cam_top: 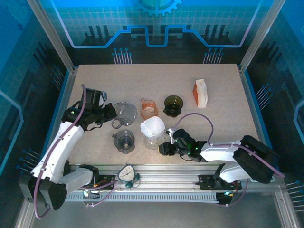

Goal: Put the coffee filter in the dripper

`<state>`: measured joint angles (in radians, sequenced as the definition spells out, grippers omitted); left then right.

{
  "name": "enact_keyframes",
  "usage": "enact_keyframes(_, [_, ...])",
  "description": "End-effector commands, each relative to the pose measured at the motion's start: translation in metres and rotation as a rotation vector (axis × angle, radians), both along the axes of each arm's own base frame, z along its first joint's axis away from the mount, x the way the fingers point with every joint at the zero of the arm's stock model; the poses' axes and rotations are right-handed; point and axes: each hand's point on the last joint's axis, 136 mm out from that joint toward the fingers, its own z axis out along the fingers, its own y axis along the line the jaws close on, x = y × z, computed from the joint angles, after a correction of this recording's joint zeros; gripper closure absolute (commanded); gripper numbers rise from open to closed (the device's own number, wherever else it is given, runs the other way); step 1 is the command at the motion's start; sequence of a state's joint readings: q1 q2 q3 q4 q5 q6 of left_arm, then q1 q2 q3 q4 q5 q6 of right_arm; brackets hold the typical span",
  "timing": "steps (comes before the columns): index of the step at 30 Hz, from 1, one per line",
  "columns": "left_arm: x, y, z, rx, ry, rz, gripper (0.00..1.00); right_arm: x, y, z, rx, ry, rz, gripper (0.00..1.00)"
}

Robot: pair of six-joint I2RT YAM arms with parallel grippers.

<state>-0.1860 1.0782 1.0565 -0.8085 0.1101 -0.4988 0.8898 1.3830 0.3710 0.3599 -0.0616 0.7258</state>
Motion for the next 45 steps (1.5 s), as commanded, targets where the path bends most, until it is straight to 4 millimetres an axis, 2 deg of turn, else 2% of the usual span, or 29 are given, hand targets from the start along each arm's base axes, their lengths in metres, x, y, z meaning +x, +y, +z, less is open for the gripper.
enact_keyframes(1, [-0.005, 0.009, 0.003, -0.001, -0.012, 0.044, 1.00, 0.018, 0.025, 0.022, 0.068, -0.076, 0.013, 0.53])
enact_keyframes(5, [-0.010, 0.020, 0.003, 0.034, -0.017, 0.086, 1.00, 0.033, 0.041, 0.022, 0.066, -0.089, 0.023, 0.53])
enact_keyframes(10, [-0.016, 0.048, 0.004, 0.121, -0.018, 0.179, 1.00, 0.054, 0.061, 0.027, 0.074, -0.105, 0.026, 0.53])
enact_keyframes(17, [-0.025, 0.068, 0.013, 0.135, -0.060, 0.262, 1.00, 0.082, 0.084, 0.024, 0.067, -0.107, 0.006, 0.55])
enact_keyframes(22, [-0.025, 0.066, 0.007, 0.113, -0.057, 0.258, 1.00, 0.094, 0.098, 0.021, 0.074, -0.102, 0.007, 0.55])
enact_keyframes(27, [-0.023, 0.064, 0.000, 0.108, -0.037, 0.251, 1.00, 0.099, 0.101, 0.015, 0.077, -0.097, -0.003, 0.55])
enact_keyframes(36, [-0.026, 0.064, -0.015, 0.108, 0.008, 0.257, 1.00, 0.096, 0.101, 0.006, 0.099, -0.089, -0.013, 0.55])
enact_keyframes(45, [-0.031, 0.064, -0.024, 0.110, 0.034, 0.245, 1.00, 0.112, 0.113, 0.004, 0.114, -0.101, -0.038, 0.57])
